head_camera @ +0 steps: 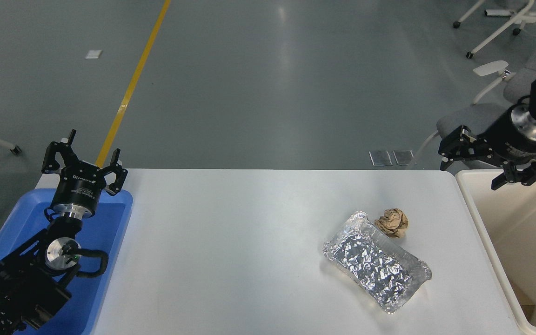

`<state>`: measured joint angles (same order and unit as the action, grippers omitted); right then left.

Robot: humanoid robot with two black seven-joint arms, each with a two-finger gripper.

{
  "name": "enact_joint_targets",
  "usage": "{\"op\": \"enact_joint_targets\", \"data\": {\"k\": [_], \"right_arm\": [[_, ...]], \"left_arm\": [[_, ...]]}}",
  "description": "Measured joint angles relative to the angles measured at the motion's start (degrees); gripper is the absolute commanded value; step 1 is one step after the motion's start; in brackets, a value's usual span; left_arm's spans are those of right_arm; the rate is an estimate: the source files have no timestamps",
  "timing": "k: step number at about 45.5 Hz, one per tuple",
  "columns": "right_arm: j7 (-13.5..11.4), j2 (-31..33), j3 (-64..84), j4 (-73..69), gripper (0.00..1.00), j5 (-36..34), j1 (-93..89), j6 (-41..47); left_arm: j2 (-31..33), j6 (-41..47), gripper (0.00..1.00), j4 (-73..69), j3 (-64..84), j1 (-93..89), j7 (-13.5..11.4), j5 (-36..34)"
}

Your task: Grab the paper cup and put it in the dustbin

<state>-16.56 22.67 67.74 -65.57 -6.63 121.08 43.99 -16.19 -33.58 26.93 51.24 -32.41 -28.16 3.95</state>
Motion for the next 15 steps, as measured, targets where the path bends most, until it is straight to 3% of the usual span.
{"op": "enact_joint_targets", "data": {"k": [15], "right_arm": [[0.09,-6.44,-0.23,-3.55,1.00,-0.27,7.57,0.80]], "left_arm": [[-0.03,0.02,0.99,-0.01,0.00,0.01,0.00,0.01]]}}
